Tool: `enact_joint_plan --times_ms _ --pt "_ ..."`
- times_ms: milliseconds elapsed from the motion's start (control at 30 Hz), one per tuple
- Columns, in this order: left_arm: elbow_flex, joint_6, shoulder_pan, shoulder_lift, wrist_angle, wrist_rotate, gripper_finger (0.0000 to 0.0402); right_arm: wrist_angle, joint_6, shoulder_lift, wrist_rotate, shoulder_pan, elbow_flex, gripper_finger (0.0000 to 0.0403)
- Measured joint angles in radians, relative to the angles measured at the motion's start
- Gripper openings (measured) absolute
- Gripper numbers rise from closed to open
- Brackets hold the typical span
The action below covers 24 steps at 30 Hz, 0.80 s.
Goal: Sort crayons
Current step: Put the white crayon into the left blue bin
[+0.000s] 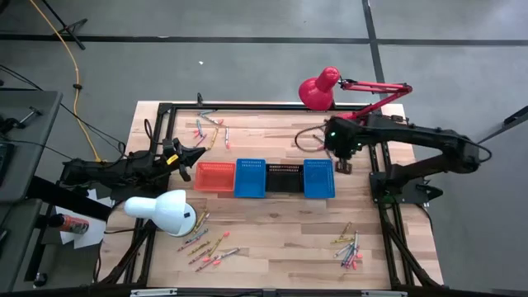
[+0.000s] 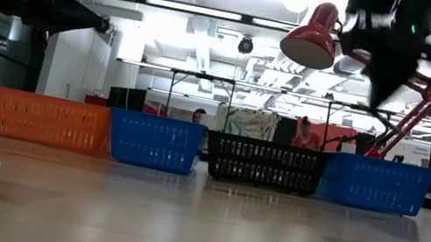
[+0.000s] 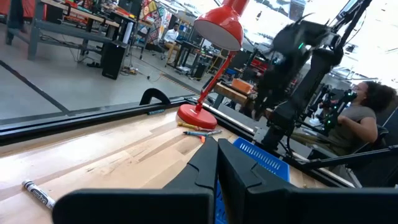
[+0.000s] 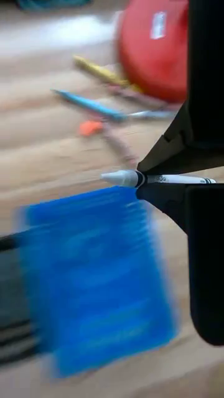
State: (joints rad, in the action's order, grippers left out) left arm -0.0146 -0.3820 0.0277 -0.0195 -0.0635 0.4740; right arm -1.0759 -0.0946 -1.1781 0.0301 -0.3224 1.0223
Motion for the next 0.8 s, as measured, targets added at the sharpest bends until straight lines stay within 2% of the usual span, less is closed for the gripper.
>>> enact_joint_plan --times_ms 167,333,533,633,800 --pt "0.000 0.000 0.000 0.000 0.000 0.000 0.0001 0.220 0.249 0.175 -0.011 0.071 -0.037 0.0001" --pt "0.000 0.030 -0.001 0.000 -0.004 0.004 0.0001 0.443 0.431 0.326 0.043 0.158 -0.139 0.0000" --pt "0.000 0.025 -0.002 0.000 -0.039 0.007 0.0001 0.748 0.513 0.411 0.048 0.252 -0.290 0.0000" --pt "0.000 -0.036 -0.002 0.000 -0.070 0.007 0.0001 0.864 0.538 0.415 0.048 0.280 -0.352 0.0000" --pt "0.000 -0.092 -0.005 0.000 -0.119 0.028 0.0001 0.907 0.542 0.410 0.048 0.297 -0.379 0.0000"
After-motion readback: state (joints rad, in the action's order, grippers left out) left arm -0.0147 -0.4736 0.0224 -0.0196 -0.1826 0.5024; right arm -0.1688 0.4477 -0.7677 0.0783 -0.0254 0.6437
